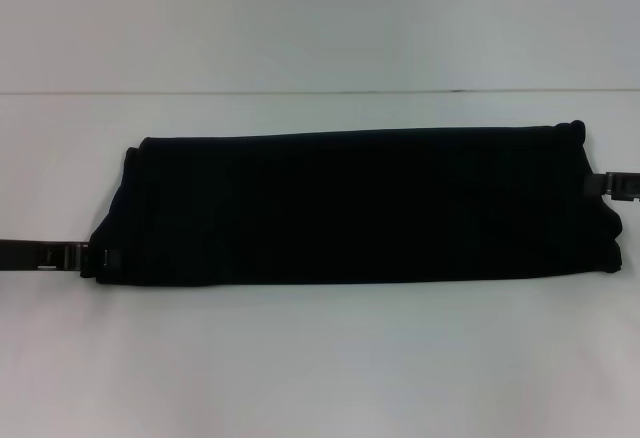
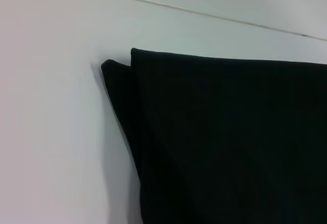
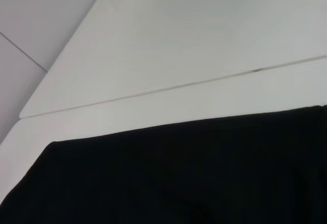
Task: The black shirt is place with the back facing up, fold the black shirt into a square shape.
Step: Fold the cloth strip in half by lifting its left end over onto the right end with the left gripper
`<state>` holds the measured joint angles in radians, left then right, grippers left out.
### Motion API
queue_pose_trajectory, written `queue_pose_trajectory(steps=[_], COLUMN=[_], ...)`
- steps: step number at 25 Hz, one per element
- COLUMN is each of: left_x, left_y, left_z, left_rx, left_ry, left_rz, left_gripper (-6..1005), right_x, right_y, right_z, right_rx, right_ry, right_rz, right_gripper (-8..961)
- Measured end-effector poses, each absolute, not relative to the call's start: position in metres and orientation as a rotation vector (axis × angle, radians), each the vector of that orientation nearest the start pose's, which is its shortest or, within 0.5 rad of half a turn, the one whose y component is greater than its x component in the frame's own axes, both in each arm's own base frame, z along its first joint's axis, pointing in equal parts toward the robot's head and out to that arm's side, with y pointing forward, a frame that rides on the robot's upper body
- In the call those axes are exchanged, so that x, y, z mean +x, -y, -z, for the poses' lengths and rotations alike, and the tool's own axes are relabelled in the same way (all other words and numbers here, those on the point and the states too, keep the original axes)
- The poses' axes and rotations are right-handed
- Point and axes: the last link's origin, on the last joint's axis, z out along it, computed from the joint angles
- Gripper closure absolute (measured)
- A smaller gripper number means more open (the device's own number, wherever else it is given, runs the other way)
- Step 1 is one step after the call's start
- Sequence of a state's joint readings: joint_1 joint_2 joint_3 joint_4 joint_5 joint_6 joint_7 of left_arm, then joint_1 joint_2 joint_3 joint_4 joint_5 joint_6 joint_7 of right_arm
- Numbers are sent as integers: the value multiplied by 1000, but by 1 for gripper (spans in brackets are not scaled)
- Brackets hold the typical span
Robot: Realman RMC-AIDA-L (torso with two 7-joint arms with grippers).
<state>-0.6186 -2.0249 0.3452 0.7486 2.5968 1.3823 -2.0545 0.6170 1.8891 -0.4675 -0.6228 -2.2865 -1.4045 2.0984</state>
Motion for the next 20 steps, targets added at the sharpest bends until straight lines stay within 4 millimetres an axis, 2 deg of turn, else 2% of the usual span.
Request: queue_pose_trajectory(steps=[4, 9, 15, 20], left_x=[-335, -335, -336, -336], left_y=[-355, -356, -356, -356], left_z=[-55, -57, -56, -56], left_rx=[-2211, -2213, -2214, -2214], left_ry=[1488, 1486, 1483, 1482], left_rz=[229, 222, 218, 218], left_gripper=[648, 877, 999, 999], right_x=[322, 330, 337, 337], right_y=[-372, -368, -364, -369], right_z=[-92, -95, -92, -81], right_rx=[-2208, -2187, -2168, -2152], right_ry=[-1526, -1589, -1628, -1638], right_rz=[-460, -381, -347, -342], right_gripper=[210, 210, 210, 210])
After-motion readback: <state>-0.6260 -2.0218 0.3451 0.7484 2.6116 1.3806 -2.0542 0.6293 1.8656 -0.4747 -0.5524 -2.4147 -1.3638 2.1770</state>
